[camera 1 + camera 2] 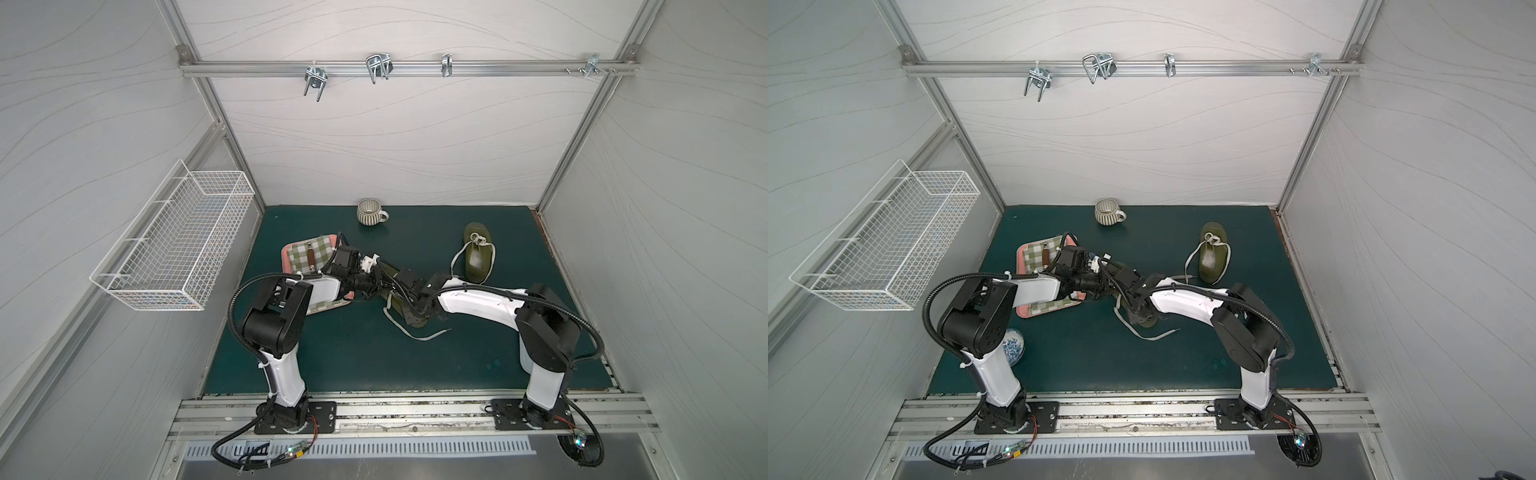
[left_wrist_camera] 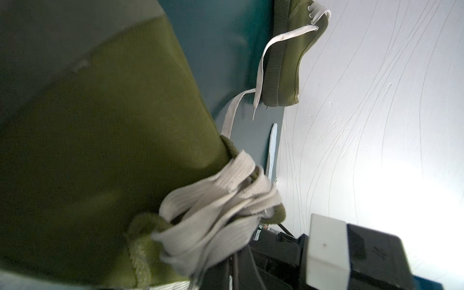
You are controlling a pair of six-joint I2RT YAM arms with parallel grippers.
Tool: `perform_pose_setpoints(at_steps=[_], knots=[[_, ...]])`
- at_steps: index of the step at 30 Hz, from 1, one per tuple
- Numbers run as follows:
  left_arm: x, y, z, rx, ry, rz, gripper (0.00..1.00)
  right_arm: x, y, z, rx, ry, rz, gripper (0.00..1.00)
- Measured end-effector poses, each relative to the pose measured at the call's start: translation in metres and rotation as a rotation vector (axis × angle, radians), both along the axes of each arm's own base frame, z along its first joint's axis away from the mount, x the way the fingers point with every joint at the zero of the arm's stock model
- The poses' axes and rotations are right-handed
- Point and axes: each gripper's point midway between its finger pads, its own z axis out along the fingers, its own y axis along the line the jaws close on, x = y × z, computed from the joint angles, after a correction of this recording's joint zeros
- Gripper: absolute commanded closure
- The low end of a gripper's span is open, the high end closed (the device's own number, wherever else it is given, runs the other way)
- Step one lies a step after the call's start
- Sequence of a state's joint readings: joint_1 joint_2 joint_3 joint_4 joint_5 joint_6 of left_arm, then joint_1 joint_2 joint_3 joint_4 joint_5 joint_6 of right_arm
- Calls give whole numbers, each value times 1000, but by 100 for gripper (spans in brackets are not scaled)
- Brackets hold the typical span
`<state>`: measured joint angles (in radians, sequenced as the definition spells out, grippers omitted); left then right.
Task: Insert the insole into the shoe
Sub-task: Insert the insole into the shoe, then adjust the shoe at the center of the board.
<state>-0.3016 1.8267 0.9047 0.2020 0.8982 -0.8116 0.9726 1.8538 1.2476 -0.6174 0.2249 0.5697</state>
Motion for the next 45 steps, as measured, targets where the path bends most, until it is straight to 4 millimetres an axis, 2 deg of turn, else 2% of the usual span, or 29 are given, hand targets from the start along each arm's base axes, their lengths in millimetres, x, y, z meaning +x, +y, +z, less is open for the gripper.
perform_pose_setpoints(at_steps=[2, 4, 8, 10, 13, 16, 19, 24, 28, 33, 37, 45], knots=[[-2, 1, -2, 5, 8, -2, 100, 1, 1, -4, 1, 6, -9, 84], [-3, 3, -4, 30, 12, -8, 100, 2, 0, -1, 7, 0, -13, 79], [1, 10, -7, 168, -2, -34, 100, 1, -3, 16, 19, -38, -15, 71], [9, 14, 0, 249, -43, -56, 100, 2, -8, 36, 37, -72, -17, 68], [21, 24, 9, 370, -119, -79, 100, 5, -18, 75, 88, -135, -38, 53], [24, 32, 7, 489, -181, -115, 100, 16, -35, 107, 138, -197, -84, 47], [19, 36, -1, 616, -244, -184, 100, 27, -58, 122, 160, -232, -143, 44], [16, 32, -3, 777, -394, -339, 100, 38, -114, 120, 137, -234, -263, 37], [25, 33, 1, 853, -499, -433, 100, 42, -159, 115, 135, -227, -377, 34], [31, 33, 5, 887, -625, -549, 100, 29, -218, 90, 132, -180, -538, 32], [40, 28, 12, 901, -728, -636, 100, 21, -236, 79, 150, -143, -599, 31], [71, 12, 25, 912, -885, -750, 100, 24, -247, 85, 189, -153, -640, 30]])
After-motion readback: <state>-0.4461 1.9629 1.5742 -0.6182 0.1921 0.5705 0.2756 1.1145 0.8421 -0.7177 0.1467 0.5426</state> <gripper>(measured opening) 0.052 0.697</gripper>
